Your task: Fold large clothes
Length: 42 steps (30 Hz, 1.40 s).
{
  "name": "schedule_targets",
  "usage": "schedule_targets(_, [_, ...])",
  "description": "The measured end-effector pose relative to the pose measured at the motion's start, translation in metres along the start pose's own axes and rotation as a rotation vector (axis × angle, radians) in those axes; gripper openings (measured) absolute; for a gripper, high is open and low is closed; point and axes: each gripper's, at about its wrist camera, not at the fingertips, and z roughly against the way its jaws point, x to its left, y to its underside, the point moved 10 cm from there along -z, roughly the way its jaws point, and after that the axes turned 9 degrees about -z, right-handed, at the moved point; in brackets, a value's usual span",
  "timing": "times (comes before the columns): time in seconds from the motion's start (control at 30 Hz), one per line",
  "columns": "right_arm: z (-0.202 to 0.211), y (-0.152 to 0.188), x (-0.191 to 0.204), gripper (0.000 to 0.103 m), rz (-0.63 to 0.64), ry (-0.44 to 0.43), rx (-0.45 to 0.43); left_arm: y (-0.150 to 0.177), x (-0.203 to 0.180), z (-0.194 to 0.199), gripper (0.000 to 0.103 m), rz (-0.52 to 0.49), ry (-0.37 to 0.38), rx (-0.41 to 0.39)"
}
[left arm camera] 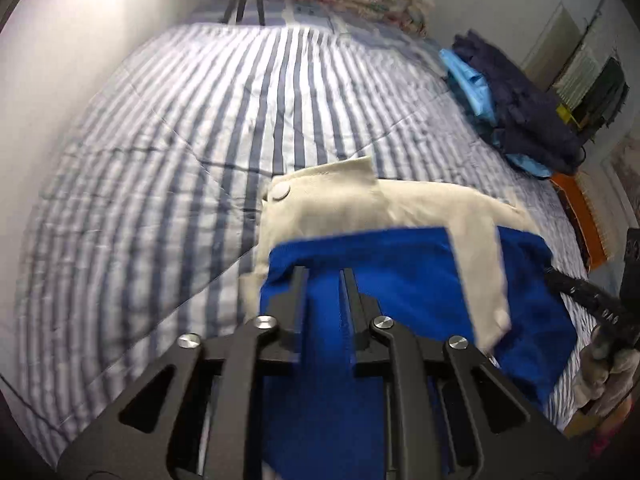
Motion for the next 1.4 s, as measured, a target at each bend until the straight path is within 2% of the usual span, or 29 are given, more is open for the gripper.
schedule_targets(0.07, [0.027, 0.004, 0.012, 0.008, 0.029, -0.038, -0.035, 0.004, -0.01, 0.023, 0.015, -0.025, 0.017, -0.03])
schedule_targets(0.13, [0.057, 0.017, 0.032, 0.008, 0.057, -0.123, -0.047, 0.011, -0.023, 0.044, 0.015, -0.046, 0.051, -0.053])
schedule_targets(0.2, [0.076, 0.032, 0.059, 0.008, 0.088, -0.25, -0.037, 0.021, -0.032, 0.05, 0.015, -0.051, 0.089, -0.039])
schedule_targets(0.27, [0.077, 0.046, 0.076, 0.008, 0.107, -0.31, -0.007, 0.033, -0.04, 0.047, 0.015, -0.041, 0.135, -0.007])
schedule_targets(0.43, [0.031, 0.058, 0.068, 0.008, 0.083, -0.229, 0.068, 0.056, -0.063, 0.038, 0.015, -0.057, 0.208, 0.048])
schedule_targets(0.47, [0.023, 0.057, 0.063, 0.013, 0.071, -0.205, 0.071, 0.057, -0.066, 0.037, 0.018, -0.081, 0.199, 0.044])
schedule_targets(0.53, [0.006, 0.053, 0.039, 0.025, 0.047, -0.107, 0.061, 0.071, -0.059, 0.023, 0.026, -0.14, 0.102, 0.084])
schedule_targets(0.57, [-0.003, 0.054, 0.026, 0.023, 0.008, -0.087, 0.079, 0.078, -0.054, 0.014, 0.026, -0.153, 0.081, 0.113])
schedule_targets(0.6, [-0.014, 0.06, 0.014, 0.022, -0.065, -0.122, 0.126, 0.085, -0.049, 0.005, 0.026, -0.143, 0.091, 0.137])
schedule_targets(0.67, [-0.02, 0.063, 0.003, 0.011, -0.137, -0.164, 0.149, 0.085, -0.047, 0.005, 0.026, -0.103, 0.122, 0.14])
schedule_targets(0.73, [-0.014, 0.06, -0.001, 0.013, -0.136, -0.159, 0.148, 0.075, -0.044, 0.018, 0.026, -0.083, 0.127, 0.124])
schedule_targets(0.77, [-0.008, 0.057, -0.001, 0.019, -0.115, -0.141, 0.134, 0.067, -0.04, 0.028, 0.027, -0.069, 0.129, 0.085])
schedule_targets(0.8, [0.004, 0.052, 0.0, 0.025, -0.089, -0.137, 0.103, 0.058, -0.033, 0.039, 0.033, -0.04, 0.138, 0.043])
schedule_targets(0.83, [0.013, 0.046, -0.001, 0.034, -0.082, -0.153, 0.075, 0.051, -0.025, 0.047, 0.052, -0.006, 0.14, 0.012])
schedule_targets(0.87, [0.026, 0.04, -0.001, 0.045, -0.085, -0.182, 0.041, 0.045, -0.014, 0.054, 0.062, 0.043, 0.134, -0.023])
schedule_targets(0.9, [0.037, 0.036, -0.003, 0.051, -0.089, -0.2, 0.015, 0.04, 0.0, 0.059, 0.072, 0.1, 0.135, -0.056])
schedule_targets(0.97, [0.056, 0.026, -0.016, 0.073, -0.103, -0.198, -0.057, 0.038, 0.02, 0.056, 0.072, 0.213, 0.192, -0.062])
schedule_targets(1.0, [0.06, 0.022, -0.022, 0.076, -0.111, -0.185, -0.079, 0.04, 0.025, 0.051, 0.072, 0.257, 0.219, -0.049])
schedule_targets(1.03, [0.062, 0.02, -0.033, 0.076, -0.127, -0.165, -0.092, 0.042, 0.03, 0.045, 0.072, 0.3, 0.239, -0.038])
schedule_targets(1.07, [0.059, 0.02, -0.043, 0.069, -0.152, -0.16, -0.081, 0.043, 0.035, 0.04, 0.072, 0.334, 0.247, -0.031])
schedule_targets(1.1, [0.056, 0.022, -0.046, 0.061, -0.166, -0.16, -0.065, 0.044, 0.037, 0.036, 0.072, 0.342, 0.242, -0.026])
schedule_targets(1.13, [0.052, 0.023, -0.052, 0.044, -0.181, -0.152, -0.045, 0.043, 0.038, 0.032, 0.07, 0.331, 0.237, -0.023])
schedule_targets(1.17, [0.048, 0.025, -0.056, 0.039, -0.183, -0.138, -0.03, 0.044, 0.037, 0.029, 0.068, 0.312, 0.229, -0.018])
schedule_targets(1.23, [0.045, 0.025, -0.054, 0.038, -0.163, -0.133, -0.027, 0.047, 0.032, 0.019, 0.065, 0.276, 0.228, 0.014])
schedule_targets(1.33, [0.028, 0.027, -0.041, 0.038, -0.104, -0.144, 0.018, 0.077, 0.025, -0.015, 0.065, 0.197, 0.156, 0.157])
schedule_targets(1.37, [0.019, 0.033, -0.046, 0.037, -0.069, -0.08, 0.036, 0.086, 0.024, -0.022, 0.066, 0.206, 0.164, 0.175])
schedule_targets(1.4, [0.006, 0.041, -0.056, 0.037, -0.051, -0.013, 0.08, 0.086, 0.025, -0.02, 0.066, 0.206, 0.166, 0.148])
